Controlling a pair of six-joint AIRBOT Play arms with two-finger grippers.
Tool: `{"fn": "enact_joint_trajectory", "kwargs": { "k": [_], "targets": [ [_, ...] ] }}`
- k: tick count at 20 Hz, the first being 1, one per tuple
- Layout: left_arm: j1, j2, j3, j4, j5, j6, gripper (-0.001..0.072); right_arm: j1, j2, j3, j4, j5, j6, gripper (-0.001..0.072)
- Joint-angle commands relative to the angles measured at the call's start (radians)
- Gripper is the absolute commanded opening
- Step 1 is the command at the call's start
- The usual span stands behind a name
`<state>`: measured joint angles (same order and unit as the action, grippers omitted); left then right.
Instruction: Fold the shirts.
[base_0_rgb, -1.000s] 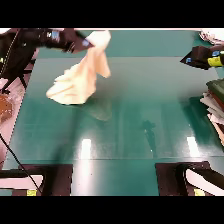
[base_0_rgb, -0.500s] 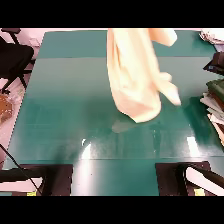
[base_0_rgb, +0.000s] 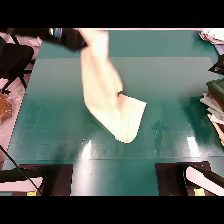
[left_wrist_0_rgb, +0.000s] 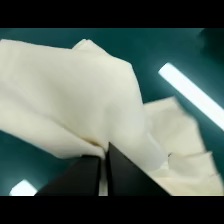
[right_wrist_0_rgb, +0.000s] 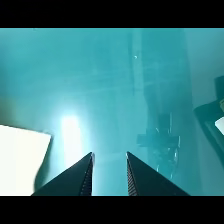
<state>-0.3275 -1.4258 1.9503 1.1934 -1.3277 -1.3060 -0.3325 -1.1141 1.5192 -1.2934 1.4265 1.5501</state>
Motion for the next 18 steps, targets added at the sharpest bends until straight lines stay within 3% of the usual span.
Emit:
{"fn": "enact_joint_trajectory", "kwargs": {
  "k": [1,5,15,18],
  "targets": [
    [0.003,0.0,-0.131,0.427,-0.2,-0.051,0.0024,-0.002,0.0,0.0,-0.007,-0.002,-0.007,0.0264],
    [0.048,0.0,-0.28,0.505,-0.199,-0.084,0.0024,0.001,0.005,-0.098,0.009,-0.013,-0.007,0.0264],
    [0.181,0.0,-0.57,0.508,-0.141,-0.061,0.0025,0.013,0.002,-0.615,0.549,-0.188,-0.195,0.0265],
    [0.183,0.0,-0.63,0.509,-0.075,-0.036,0.0025,0.109,0.002,-0.724,0.564,-0.332,-0.194,0.0266]
  ]
}}
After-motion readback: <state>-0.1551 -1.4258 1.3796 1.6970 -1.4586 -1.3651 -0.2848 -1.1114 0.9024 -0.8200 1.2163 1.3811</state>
